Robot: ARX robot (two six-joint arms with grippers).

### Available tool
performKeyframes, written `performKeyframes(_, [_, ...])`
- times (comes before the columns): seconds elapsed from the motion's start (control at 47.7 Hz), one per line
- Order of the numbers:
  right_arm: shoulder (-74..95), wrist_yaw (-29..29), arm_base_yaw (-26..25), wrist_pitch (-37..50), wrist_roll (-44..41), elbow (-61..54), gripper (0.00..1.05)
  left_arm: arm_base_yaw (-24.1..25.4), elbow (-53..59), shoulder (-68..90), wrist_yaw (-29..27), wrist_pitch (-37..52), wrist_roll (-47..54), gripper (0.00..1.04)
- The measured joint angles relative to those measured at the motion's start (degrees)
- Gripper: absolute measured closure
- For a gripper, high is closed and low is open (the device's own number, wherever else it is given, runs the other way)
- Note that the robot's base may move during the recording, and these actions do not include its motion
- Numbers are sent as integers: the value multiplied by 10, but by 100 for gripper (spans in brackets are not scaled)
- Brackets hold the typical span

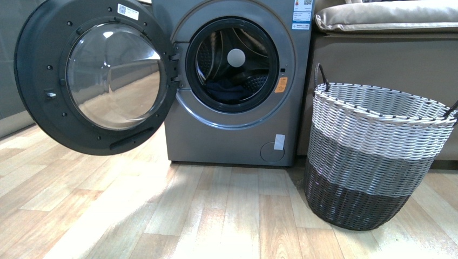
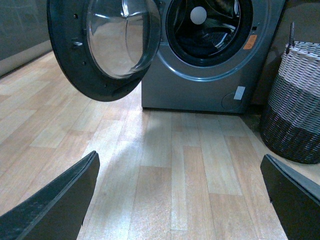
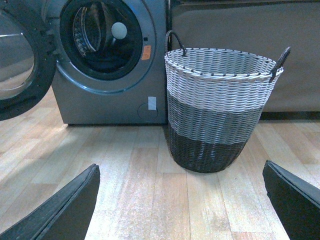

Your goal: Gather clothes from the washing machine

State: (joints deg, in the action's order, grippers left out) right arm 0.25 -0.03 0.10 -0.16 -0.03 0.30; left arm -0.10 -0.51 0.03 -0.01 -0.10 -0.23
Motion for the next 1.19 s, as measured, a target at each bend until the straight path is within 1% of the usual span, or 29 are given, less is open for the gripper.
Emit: performKeyframes(1.194, [0,0,0,0,0,0,7,0,0,0,0,0,0,6])
